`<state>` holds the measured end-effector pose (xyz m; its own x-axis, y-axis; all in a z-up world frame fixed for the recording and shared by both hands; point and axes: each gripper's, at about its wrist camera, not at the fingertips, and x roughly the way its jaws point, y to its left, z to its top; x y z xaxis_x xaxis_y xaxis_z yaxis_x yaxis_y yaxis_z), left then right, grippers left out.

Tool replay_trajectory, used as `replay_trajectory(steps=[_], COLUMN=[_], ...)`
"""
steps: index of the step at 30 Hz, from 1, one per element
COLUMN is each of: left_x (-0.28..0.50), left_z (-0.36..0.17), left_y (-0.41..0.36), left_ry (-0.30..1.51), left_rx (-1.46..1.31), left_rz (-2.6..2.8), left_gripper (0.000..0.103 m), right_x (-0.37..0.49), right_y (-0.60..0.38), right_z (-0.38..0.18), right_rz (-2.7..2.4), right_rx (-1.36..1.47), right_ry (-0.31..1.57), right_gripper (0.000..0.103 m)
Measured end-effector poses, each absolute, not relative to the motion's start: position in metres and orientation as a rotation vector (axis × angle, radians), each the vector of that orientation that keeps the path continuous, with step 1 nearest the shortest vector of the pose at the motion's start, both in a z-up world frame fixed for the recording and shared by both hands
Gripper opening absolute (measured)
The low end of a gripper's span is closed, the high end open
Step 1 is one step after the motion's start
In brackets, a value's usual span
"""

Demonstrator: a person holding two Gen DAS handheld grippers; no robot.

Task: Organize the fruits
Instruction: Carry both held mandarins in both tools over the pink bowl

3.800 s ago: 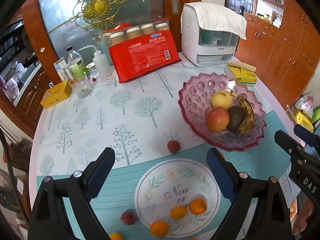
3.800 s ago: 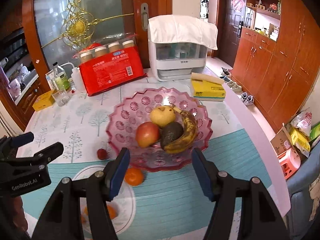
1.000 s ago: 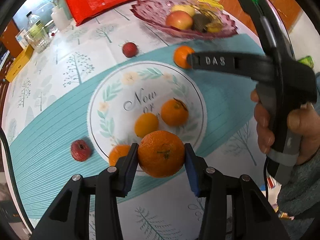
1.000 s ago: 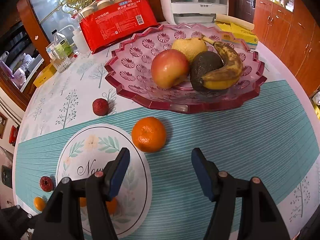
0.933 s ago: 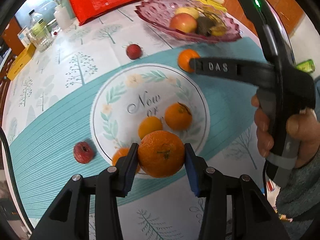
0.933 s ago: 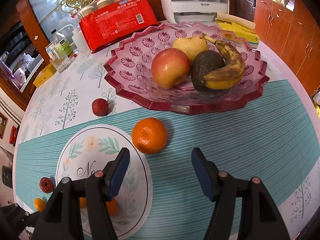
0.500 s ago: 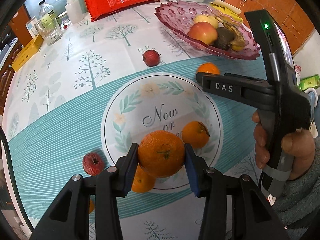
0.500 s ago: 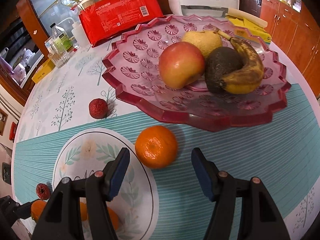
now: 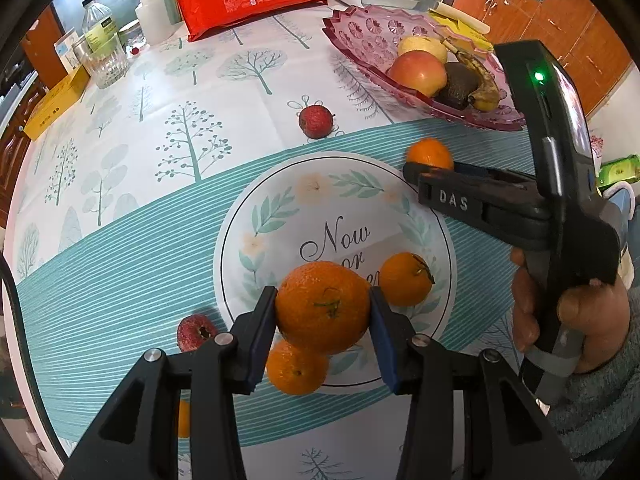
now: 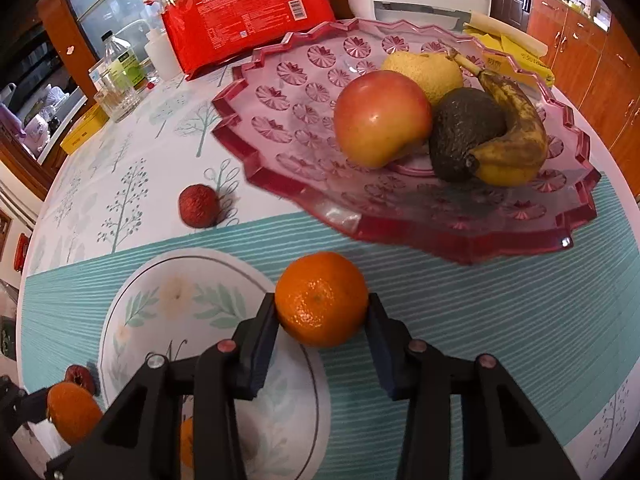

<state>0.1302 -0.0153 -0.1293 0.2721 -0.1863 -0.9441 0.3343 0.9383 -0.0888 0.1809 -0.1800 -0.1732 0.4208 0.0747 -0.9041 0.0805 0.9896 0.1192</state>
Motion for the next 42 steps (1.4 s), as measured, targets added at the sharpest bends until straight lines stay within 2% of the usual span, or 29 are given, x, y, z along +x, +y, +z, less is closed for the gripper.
replay_trajectory(steps=[10,23,34,42], left_x=[0.127,0.147,0.193,0.235], left_z=[-0.11,-0.039,0.031,0.043], left_y=[-0.014,-0.019,-0.061,-0.101], left_ry=[1.197,1.03,0.859,0.806], left_rx=[0.153,0.152,0.177,0.195], left_rz=[-0.384,-0.399,-0.402,-0.371], left_gripper=[0.043,0.043,0.043,0.043], right_x=[0.147,0.124,0.131,0.164], right_y=[-0.17,-0.184,-0.226,-0.264], right_z=[-0.138,-0.05,0.006,0.037], right_rz=[0.021,-0.017,-0.129,-0.264], right_rx=[0.145,0.117,0.046,-0.019], right_ry=[1.09,0.892,0.736,0.643], right_gripper=[0.043,0.043,0.043,0.043])
